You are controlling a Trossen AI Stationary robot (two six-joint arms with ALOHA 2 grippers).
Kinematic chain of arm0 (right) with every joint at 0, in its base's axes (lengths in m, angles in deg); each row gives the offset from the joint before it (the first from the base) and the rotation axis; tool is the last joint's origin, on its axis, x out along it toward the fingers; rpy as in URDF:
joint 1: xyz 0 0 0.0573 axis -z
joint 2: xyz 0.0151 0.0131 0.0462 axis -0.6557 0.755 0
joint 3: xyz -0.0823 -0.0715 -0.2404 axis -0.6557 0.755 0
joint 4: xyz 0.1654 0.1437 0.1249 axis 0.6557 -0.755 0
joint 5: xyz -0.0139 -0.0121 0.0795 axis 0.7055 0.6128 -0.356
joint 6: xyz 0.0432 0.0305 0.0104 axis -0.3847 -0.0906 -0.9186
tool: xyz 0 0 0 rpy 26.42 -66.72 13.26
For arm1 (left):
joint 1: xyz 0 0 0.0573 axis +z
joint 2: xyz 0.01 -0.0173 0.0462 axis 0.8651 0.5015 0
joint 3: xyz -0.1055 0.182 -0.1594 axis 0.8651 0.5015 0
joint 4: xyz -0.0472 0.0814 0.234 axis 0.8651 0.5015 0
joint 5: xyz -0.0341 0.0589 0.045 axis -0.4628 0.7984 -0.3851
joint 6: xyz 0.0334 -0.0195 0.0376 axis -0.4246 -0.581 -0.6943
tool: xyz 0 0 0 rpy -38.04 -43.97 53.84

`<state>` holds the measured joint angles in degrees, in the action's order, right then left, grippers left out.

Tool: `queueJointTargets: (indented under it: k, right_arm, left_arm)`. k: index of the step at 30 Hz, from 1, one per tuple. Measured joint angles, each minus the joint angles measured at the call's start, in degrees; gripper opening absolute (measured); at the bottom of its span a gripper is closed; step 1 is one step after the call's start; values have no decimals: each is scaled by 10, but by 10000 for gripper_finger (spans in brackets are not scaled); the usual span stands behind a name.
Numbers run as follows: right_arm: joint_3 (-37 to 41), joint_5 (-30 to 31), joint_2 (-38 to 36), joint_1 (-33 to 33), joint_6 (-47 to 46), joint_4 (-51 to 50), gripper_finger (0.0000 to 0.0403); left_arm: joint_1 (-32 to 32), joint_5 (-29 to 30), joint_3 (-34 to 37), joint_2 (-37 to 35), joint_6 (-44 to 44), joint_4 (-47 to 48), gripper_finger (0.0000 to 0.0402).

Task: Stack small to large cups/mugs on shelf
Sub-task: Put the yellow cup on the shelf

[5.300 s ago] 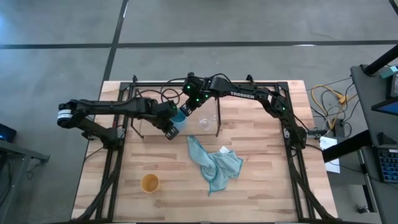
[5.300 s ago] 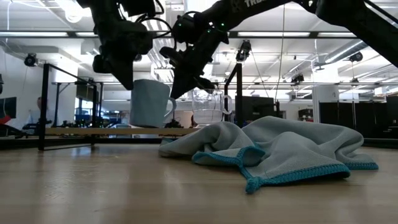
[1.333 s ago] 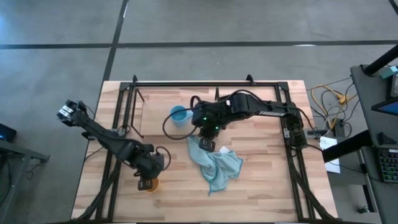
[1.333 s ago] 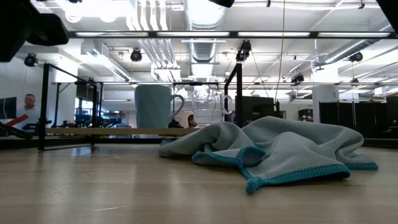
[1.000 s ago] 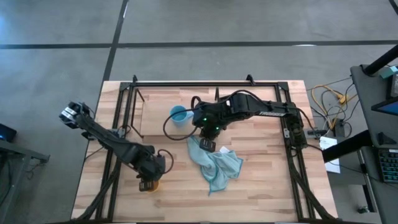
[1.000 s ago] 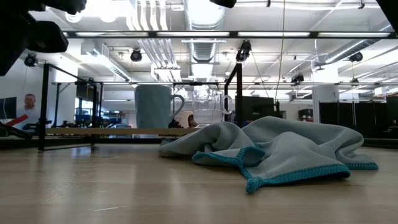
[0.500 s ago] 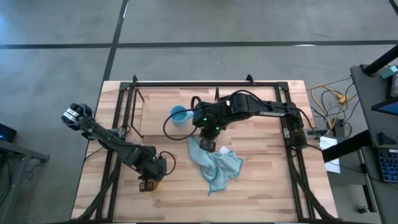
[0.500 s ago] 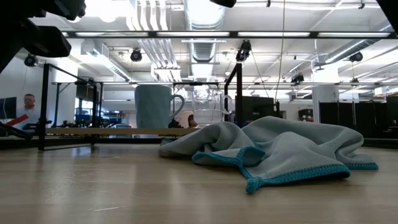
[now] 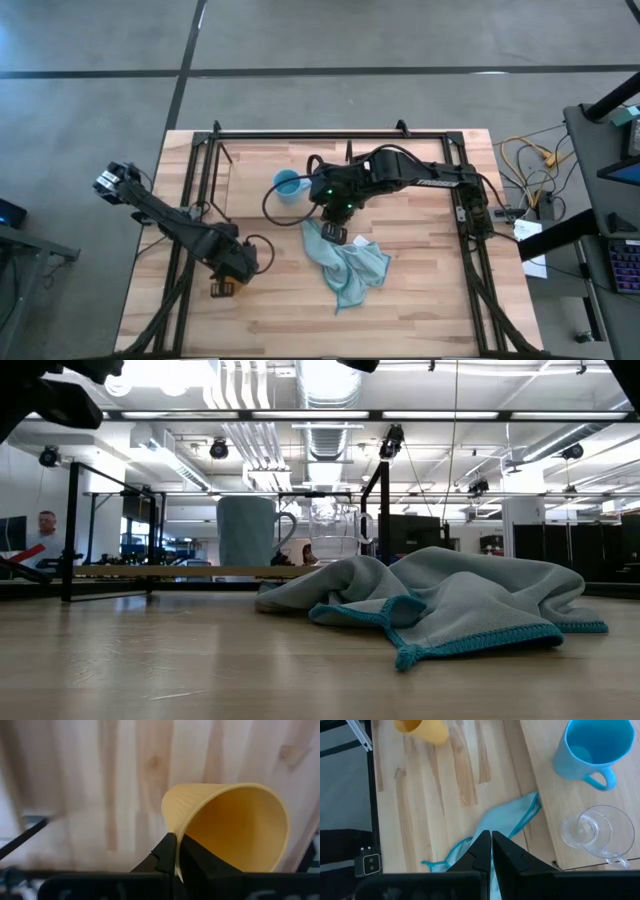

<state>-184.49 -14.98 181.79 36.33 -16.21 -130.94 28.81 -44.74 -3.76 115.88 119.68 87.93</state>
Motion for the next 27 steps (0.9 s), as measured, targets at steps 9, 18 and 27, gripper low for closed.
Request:
queueJointTargets:
  k: [9,18,27]
  right_arm:
    - [0,0,0,0,0,0,8]
    - [0,0,0,0,-9,0,8]
    - [0,0,0,0,-11,0,8]
  left_arm:
    - [20,56,-39,-46,2,85,0]
    - [66,156,-88,-90,2,160,0]
    - [145,222,-103,-136,-25,163,0]
